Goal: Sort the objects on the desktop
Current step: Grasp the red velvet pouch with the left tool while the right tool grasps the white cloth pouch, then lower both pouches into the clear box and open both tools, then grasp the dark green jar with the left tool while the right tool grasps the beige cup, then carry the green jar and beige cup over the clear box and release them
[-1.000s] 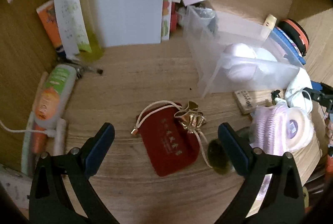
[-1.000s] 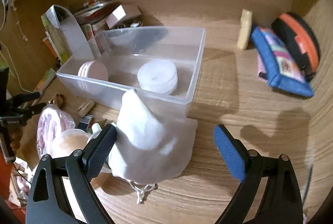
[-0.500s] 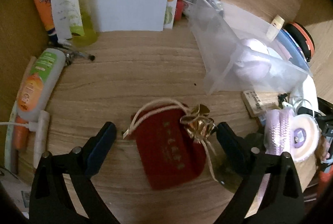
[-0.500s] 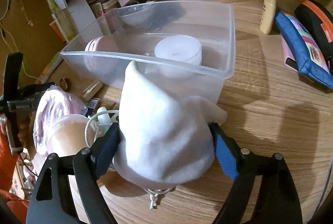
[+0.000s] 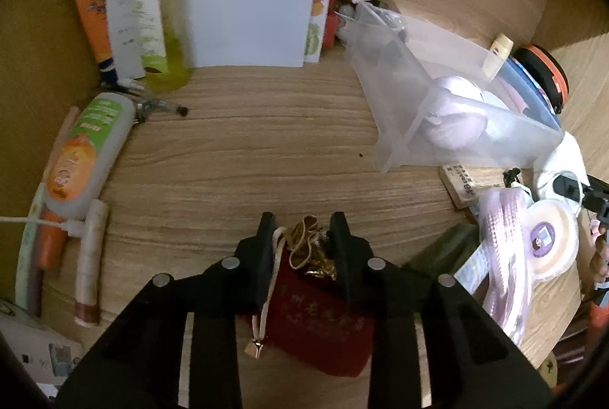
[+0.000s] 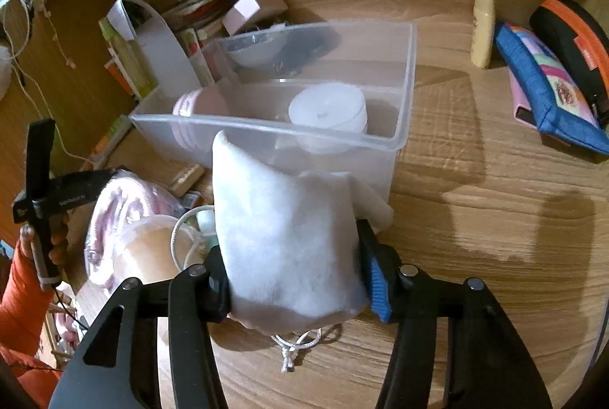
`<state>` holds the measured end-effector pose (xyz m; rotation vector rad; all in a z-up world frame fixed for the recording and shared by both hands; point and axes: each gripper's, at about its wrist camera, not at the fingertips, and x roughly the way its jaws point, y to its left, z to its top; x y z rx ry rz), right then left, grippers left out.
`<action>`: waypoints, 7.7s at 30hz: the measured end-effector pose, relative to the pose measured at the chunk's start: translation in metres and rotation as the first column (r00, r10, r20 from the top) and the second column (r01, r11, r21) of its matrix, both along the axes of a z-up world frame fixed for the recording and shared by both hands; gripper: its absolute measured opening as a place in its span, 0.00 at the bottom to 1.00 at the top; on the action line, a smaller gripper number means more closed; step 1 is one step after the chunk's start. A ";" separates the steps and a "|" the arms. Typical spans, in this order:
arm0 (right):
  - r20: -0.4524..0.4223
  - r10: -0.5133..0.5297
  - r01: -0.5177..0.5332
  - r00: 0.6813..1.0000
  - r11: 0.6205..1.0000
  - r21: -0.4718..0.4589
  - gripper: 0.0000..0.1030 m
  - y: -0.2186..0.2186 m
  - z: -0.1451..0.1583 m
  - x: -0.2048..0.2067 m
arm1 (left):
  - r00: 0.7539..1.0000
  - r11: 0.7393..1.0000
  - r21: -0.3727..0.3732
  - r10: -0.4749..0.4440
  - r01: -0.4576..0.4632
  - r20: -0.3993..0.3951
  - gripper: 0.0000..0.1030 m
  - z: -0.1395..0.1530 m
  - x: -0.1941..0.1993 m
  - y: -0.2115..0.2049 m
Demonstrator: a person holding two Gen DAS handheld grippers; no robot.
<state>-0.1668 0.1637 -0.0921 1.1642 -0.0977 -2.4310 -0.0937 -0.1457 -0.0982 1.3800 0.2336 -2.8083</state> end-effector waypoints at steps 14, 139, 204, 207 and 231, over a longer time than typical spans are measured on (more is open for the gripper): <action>-0.126 -0.047 0.042 0.991 0.998 -0.043 0.49 0.018 0.051 0.019 | 0.981 0.998 0.024 0.057 -0.053 -0.188 0.26 0.057 0.029 -0.010; -0.117 0.006 -0.004 0.993 1.000 0.014 0.81 -0.071 0.019 0.043 | 0.979 0.983 0.011 -0.182 0.184 -0.093 0.91 0.017 0.002 0.023; -0.061 -0.092 0.086 0.994 0.991 -0.102 0.64 0.020 0.035 0.053 | 0.960 0.981 -0.023 -0.192 0.191 -0.202 0.45 0.032 -0.001 0.050; -0.091 -0.101 0.090 0.991 0.989 -0.115 0.64 0.022 0.048 0.050 | 0.951 0.980 -0.021 -0.198 0.199 -0.238 0.45 0.045 -0.002 0.052; -0.158 -0.099 0.069 0.983 0.981 -0.182 0.64 0.024 0.072 -0.034 | 0.939 0.985 -0.033 -0.172 0.170 -0.299 0.45 0.080 -0.093 0.068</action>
